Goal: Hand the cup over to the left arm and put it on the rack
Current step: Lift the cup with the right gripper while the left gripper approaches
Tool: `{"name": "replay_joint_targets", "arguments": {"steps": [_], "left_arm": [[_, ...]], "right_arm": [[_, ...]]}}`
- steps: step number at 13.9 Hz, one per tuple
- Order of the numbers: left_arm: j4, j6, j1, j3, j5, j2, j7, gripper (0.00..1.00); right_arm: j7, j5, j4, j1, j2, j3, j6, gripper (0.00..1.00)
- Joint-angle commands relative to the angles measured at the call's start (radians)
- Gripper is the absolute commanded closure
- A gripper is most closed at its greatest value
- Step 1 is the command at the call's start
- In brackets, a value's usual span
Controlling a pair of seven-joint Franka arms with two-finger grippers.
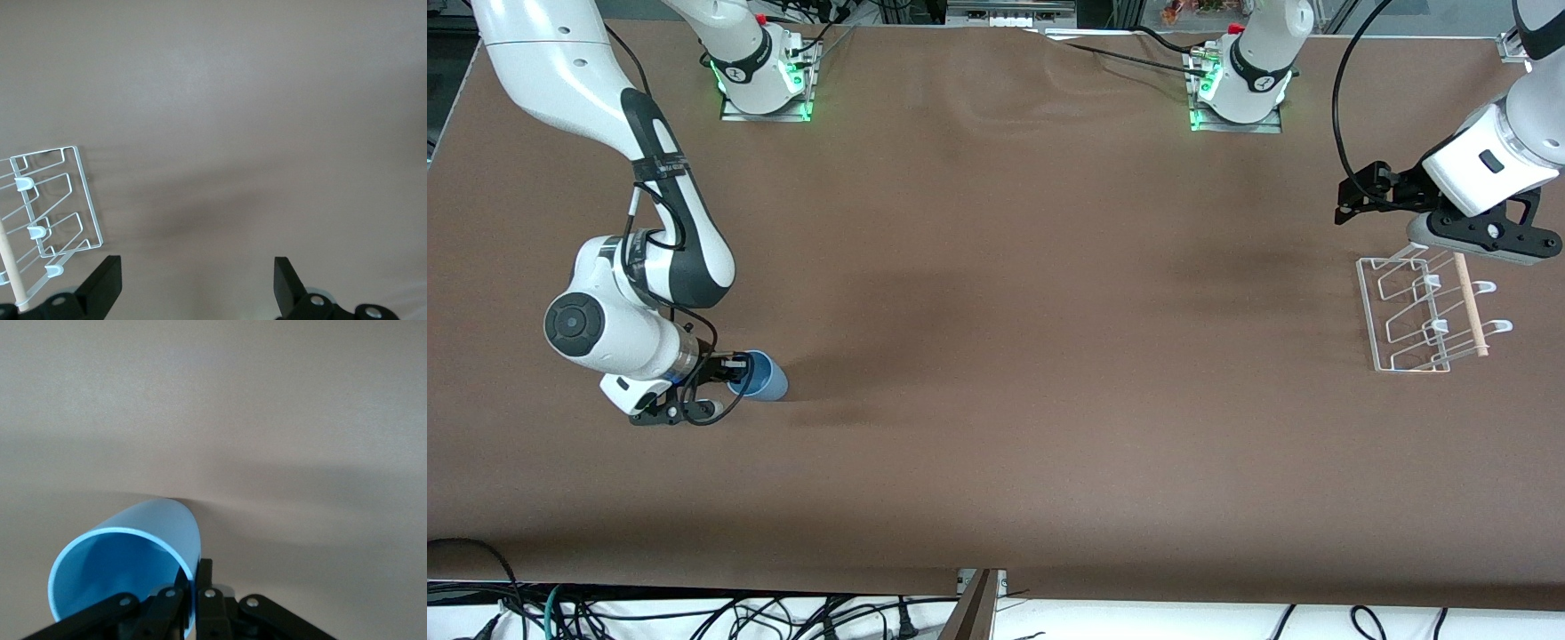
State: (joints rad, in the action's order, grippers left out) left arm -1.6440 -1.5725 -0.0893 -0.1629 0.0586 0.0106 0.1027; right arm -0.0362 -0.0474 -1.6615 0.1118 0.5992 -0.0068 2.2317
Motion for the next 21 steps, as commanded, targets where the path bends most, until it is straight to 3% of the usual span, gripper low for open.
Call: {"name": "replay_joint_targets", "arguments": {"steps": [1, 7, 12, 16, 18, 21], "left_arm": [[0.016, -0.003, 0.003, -0.003, -0.02, 0.005, -0.008, 0.0], [0.015, -0.004, -0.003, 0.0, -0.02, 0.005, -0.005, 0.0], [0.013, 0.0, -0.003, 0.002, -0.017, 0.008, -0.005, 0.0], [0.015, 0.05, -0.003, 0.003, 0.027, 0.058, 0.006, 0.0], [0.016, 0.062, 0.003, 0.002, 0.094, 0.092, 0.006, 0.0], [0.019, 0.083, -0.009, 0.006, 0.142, 0.109, 0.11, 0.0]], "right_arm": [[0.001, -0.02, 0.011, -0.003, 0.011, 0.008, 0.016, 1.0], [-0.004, -0.199, 0.146, 0.0, 0.007, 0.079, -0.073, 1.0], [0.126, -0.294, 0.267, 0.0, 0.005, 0.206, -0.152, 1.0], [0.26, -0.477, 0.301, 0.0, 0.002, 0.312, -0.15, 1.0], [0.301, -0.508, 0.327, 0.014, 0.01, 0.356, -0.138, 1.0], [0.308, -0.517, 0.338, 0.069, 0.013, 0.363, -0.133, 1.0]]}}
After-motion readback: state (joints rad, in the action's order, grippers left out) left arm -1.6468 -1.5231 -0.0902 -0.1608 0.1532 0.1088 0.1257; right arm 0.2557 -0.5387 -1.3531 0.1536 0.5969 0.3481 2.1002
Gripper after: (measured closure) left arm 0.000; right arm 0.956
